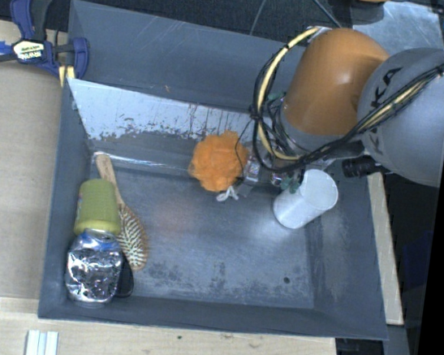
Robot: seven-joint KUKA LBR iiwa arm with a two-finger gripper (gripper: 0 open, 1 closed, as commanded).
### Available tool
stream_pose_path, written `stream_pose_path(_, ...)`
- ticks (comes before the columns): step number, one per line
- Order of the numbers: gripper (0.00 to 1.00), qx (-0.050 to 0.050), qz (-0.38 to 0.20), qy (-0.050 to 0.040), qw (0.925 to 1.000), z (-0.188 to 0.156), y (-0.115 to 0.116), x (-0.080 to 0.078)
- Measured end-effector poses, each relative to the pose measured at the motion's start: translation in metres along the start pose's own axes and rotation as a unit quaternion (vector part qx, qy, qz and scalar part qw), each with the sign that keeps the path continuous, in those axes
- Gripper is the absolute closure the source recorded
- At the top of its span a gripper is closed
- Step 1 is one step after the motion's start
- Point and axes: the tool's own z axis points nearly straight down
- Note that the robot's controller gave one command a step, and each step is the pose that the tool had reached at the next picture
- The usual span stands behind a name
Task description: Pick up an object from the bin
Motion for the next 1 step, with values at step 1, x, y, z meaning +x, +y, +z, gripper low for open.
stream_pose_path(1,1.00,-0.002,-0.069,-0.0061,0.9976,-0.0872,0.0587,-0.0014)
